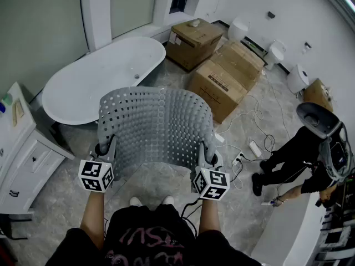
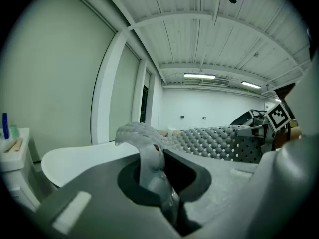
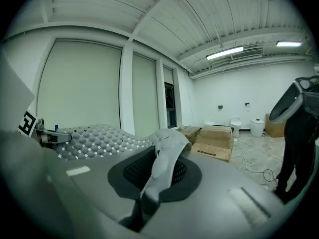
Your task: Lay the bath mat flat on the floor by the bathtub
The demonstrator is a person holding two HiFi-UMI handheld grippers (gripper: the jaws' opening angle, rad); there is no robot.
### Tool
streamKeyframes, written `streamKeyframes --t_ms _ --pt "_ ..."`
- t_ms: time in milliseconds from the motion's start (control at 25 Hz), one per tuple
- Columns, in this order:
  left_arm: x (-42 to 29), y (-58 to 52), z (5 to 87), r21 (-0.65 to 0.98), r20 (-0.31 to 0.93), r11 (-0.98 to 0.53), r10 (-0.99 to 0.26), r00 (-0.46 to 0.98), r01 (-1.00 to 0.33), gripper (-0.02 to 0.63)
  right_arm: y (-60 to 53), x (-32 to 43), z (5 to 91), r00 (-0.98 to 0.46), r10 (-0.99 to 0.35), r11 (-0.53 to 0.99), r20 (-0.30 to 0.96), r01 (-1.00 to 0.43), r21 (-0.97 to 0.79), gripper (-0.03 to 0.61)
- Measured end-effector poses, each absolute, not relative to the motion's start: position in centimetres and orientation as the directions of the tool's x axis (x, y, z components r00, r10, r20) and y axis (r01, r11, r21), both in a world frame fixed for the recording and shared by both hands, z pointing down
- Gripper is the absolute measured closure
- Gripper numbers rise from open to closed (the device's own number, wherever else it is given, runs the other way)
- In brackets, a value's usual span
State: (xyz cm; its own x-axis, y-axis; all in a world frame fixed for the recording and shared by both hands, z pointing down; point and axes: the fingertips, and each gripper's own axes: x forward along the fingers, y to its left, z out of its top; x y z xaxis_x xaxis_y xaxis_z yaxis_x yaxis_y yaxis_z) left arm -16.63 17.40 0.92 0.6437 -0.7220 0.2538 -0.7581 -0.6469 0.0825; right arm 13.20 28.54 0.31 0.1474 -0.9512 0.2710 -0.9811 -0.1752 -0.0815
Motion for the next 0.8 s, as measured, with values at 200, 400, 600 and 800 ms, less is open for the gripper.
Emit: streamKeyframes --t_ms 200,400,600,800 --pt "-17.3 17.2 1.2 0.082 0.256 -0.645 -0.723 0.641 -0.76 0.598 28.2 12.6 0.5 0.148 -0.952 -0.176 0.269 -0.981 -0.083 0.537" --pt "-17.6 17.4 1.3 0.087 0.258 -0.651 -0.717 0.648 -0.754 0.598 28.4 11.9 0.5 0.147 -0.953 -0.174 0.265 -0.982 -0.079 0.537" --pt "-17.9 17.5 1.6 0.096 0.253 -0.659 -0.709 0.658 -0.746 0.598 28.5 11.4 0.5 0.144 -0.955 -0.173 0.26 -0.981 -0.092 0.535" --pt "-17.8 18.1 1.8 0.095 0.252 -0.678 -0.692 0.676 -0.729 0.598 29.0 11.0 0.5 0.15 -0.955 -0.179 0.254 -0.979 -0.095 0.534"
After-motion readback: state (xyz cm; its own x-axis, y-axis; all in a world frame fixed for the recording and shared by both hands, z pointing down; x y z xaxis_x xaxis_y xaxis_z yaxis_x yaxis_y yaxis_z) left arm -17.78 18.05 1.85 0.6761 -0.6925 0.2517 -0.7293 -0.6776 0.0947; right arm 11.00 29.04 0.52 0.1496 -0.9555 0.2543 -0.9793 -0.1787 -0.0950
